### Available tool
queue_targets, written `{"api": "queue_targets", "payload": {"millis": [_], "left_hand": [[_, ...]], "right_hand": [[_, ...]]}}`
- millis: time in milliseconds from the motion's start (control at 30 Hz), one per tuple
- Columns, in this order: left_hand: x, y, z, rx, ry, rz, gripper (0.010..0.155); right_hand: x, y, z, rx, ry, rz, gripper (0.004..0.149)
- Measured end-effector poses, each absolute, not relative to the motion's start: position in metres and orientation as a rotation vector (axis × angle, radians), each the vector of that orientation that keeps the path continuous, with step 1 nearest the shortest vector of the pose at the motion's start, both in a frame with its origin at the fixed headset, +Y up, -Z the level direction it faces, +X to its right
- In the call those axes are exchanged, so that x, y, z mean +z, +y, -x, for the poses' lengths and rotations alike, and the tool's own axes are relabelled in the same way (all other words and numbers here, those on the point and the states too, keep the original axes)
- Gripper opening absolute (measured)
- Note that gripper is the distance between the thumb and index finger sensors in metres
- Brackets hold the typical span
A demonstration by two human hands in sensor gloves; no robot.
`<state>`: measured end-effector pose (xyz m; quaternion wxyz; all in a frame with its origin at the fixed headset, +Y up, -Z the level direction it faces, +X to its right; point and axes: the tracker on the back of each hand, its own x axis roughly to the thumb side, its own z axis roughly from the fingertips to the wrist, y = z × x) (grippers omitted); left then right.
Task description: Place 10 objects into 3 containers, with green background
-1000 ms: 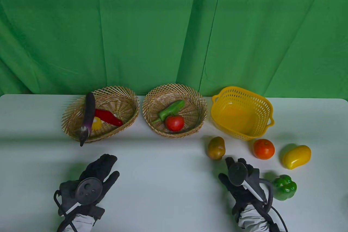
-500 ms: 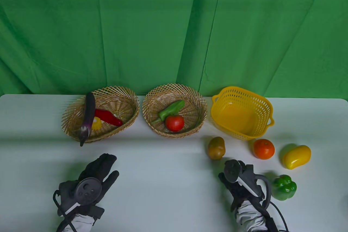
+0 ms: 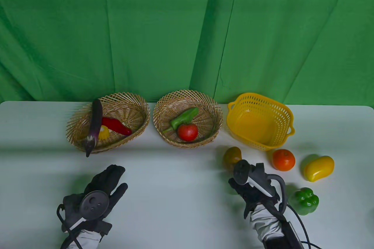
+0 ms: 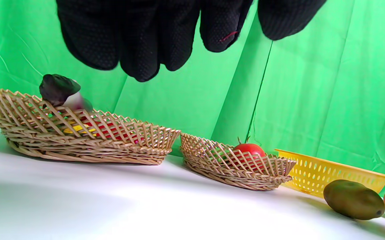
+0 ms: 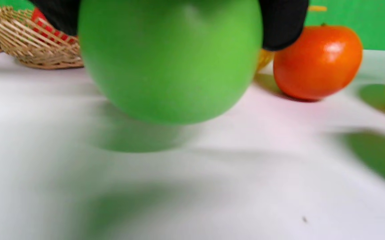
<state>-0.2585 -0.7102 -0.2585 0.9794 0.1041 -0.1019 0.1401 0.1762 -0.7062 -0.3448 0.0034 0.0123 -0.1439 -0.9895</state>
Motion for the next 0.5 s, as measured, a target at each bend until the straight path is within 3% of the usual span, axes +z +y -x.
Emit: {"api": "queue_targets", "payload": {"millis": [500], "left_hand": [[-0.258,-0.71,0.262,0.278,-0.184,-0.207,0.062]], "right_hand": [[-0.401,-0.663,-0.126,-3.221,-0.271,0.007,0.066]]}}
